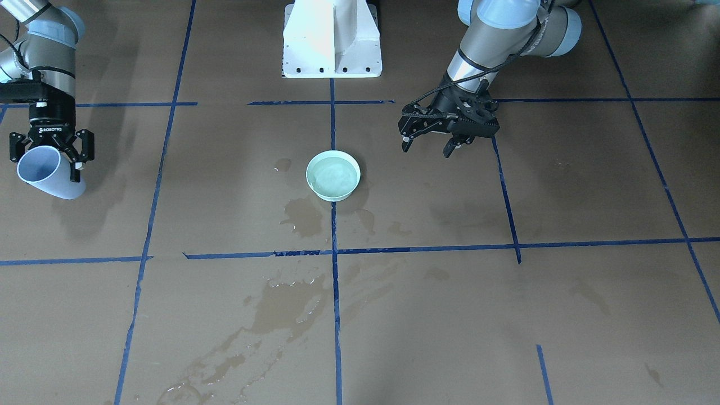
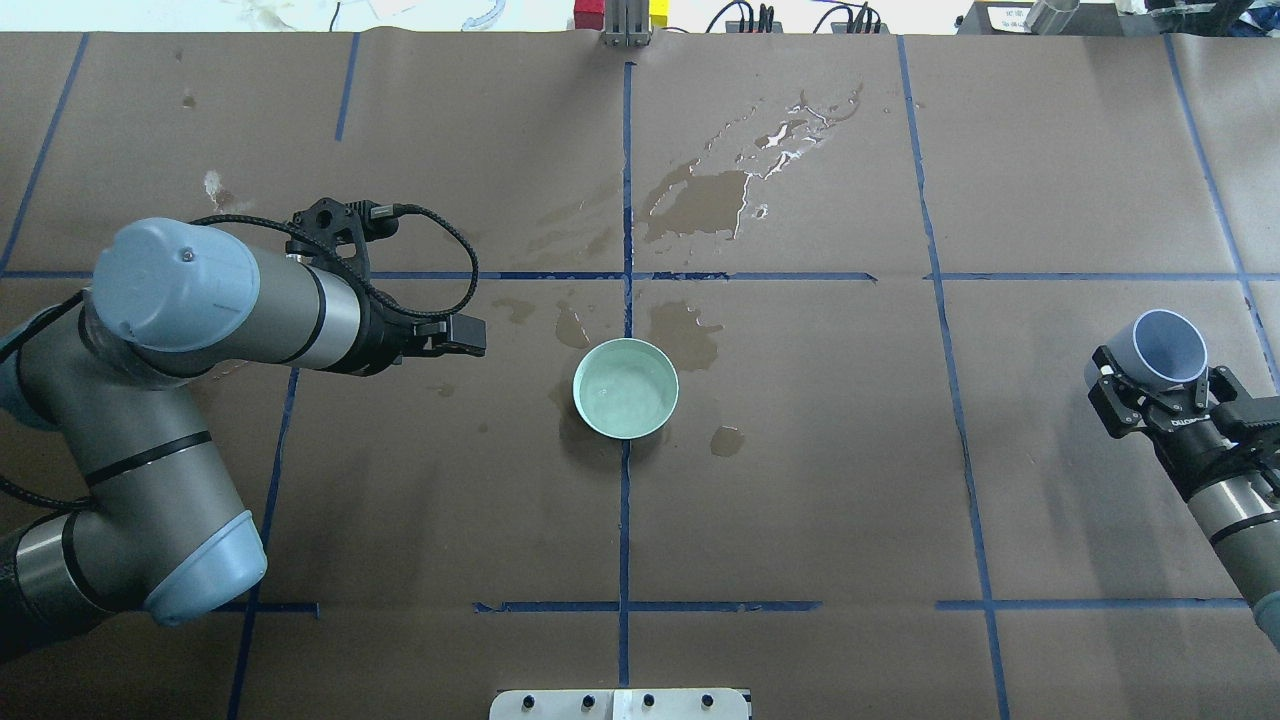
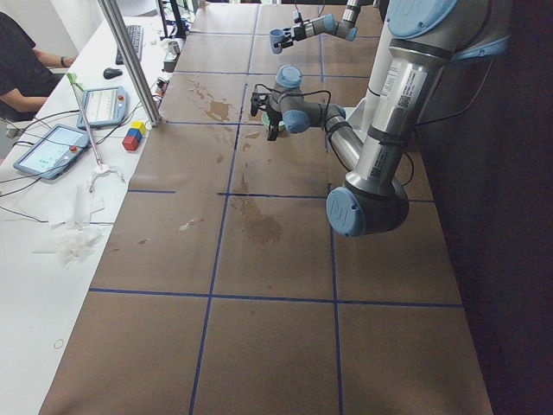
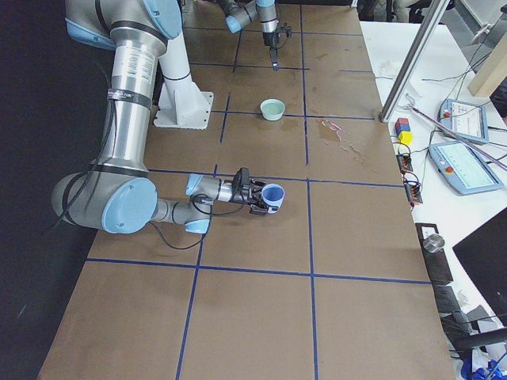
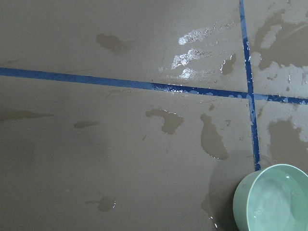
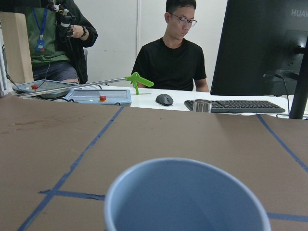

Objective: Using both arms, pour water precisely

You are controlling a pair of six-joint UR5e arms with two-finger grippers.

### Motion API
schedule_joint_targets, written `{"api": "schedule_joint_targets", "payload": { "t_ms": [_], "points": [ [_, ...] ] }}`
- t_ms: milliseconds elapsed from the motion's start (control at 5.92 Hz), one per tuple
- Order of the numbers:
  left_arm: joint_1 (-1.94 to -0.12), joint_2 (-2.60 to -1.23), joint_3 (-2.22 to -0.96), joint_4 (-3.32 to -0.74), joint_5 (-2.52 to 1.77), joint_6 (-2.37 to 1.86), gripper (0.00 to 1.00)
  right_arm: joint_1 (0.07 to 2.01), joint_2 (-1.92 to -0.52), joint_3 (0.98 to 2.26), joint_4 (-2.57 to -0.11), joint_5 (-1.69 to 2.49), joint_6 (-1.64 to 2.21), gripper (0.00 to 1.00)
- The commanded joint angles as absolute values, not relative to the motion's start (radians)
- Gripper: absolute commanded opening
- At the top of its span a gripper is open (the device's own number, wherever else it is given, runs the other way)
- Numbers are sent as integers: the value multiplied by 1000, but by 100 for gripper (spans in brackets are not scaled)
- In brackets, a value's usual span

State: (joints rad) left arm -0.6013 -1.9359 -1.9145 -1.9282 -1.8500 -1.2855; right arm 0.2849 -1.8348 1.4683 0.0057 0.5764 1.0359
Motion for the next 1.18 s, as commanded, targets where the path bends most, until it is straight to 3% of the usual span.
{"api": "schedule_joint_targets", "payload": {
  "t_ms": [0,507,845,1014],
  "points": [
    [-600,-1937,-1914,-1928,-1850,-1285,100,282,-1836,1439,32,581,1042,0],
    [-601,-1936,-1916,-1928,-1850,-1285,100,279,-1829,1420,31,581,1042,5],
    [-601,-1936,-1916,-1928,-1850,-1285,100,279,-1827,1420,31,583,1042,28],
    [-600,-1934,-1916,-1928,-1850,-1285,100,279,-1827,1420,31,586,1042,29]
  ]
}}
